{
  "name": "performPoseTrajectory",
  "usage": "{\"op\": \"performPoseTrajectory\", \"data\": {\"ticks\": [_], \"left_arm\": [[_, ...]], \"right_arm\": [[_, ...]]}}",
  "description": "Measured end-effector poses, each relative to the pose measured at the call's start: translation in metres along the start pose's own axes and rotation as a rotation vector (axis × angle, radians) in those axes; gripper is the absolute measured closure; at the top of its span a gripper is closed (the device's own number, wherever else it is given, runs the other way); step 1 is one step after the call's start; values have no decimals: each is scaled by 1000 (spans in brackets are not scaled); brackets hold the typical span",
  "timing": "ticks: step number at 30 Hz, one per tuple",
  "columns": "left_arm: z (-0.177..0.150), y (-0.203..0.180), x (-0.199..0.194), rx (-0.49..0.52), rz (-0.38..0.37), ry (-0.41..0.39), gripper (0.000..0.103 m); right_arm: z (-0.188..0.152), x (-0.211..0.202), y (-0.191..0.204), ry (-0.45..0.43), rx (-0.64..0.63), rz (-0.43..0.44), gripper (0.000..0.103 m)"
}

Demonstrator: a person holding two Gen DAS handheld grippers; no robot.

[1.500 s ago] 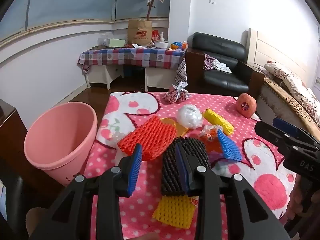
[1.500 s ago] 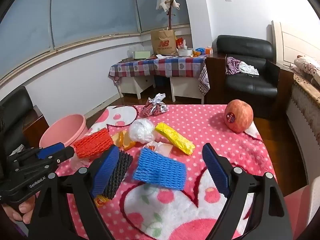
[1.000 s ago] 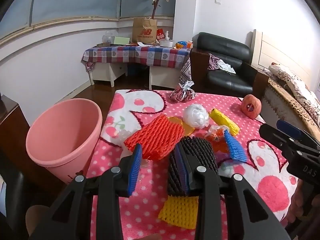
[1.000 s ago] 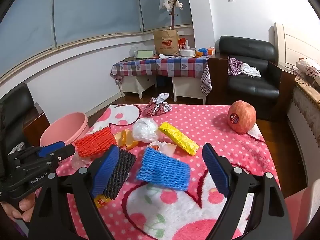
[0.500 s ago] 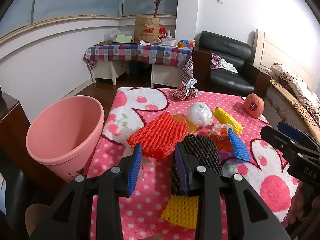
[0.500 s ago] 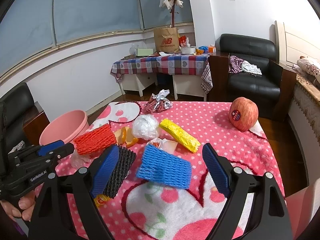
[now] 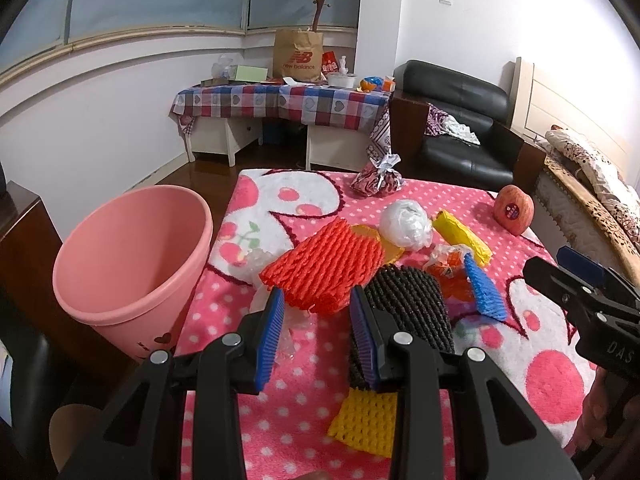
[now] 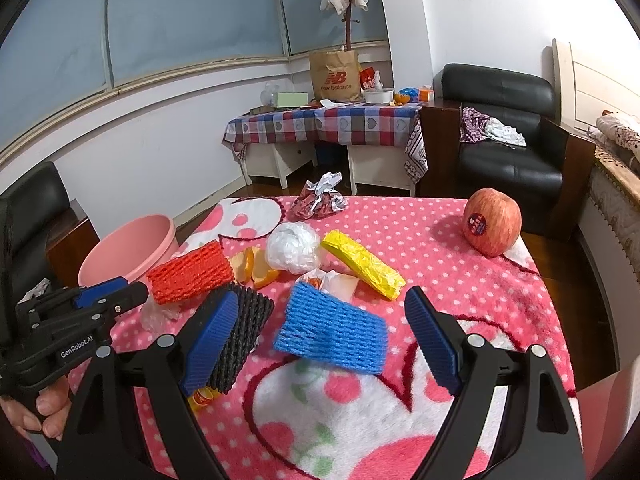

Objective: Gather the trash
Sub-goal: 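Move the left tool toward the red foam net while the right tool approaches the blue foam net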

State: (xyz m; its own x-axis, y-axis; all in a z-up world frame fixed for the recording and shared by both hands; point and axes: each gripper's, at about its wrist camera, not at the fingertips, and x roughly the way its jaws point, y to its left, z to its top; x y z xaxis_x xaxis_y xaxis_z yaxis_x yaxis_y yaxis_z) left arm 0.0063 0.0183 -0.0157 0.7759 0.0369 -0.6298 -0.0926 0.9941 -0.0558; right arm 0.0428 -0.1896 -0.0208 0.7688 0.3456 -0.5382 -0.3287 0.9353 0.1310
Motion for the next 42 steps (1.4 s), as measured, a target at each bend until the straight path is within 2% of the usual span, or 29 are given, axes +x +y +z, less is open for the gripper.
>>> {"op": "performPoseTrajectory", "data": {"ticks": [42], "left_arm": [[0,0,0,-2,-1,2,69]], "right_arm": [[0,4,6,11,-18,1,17]]}}
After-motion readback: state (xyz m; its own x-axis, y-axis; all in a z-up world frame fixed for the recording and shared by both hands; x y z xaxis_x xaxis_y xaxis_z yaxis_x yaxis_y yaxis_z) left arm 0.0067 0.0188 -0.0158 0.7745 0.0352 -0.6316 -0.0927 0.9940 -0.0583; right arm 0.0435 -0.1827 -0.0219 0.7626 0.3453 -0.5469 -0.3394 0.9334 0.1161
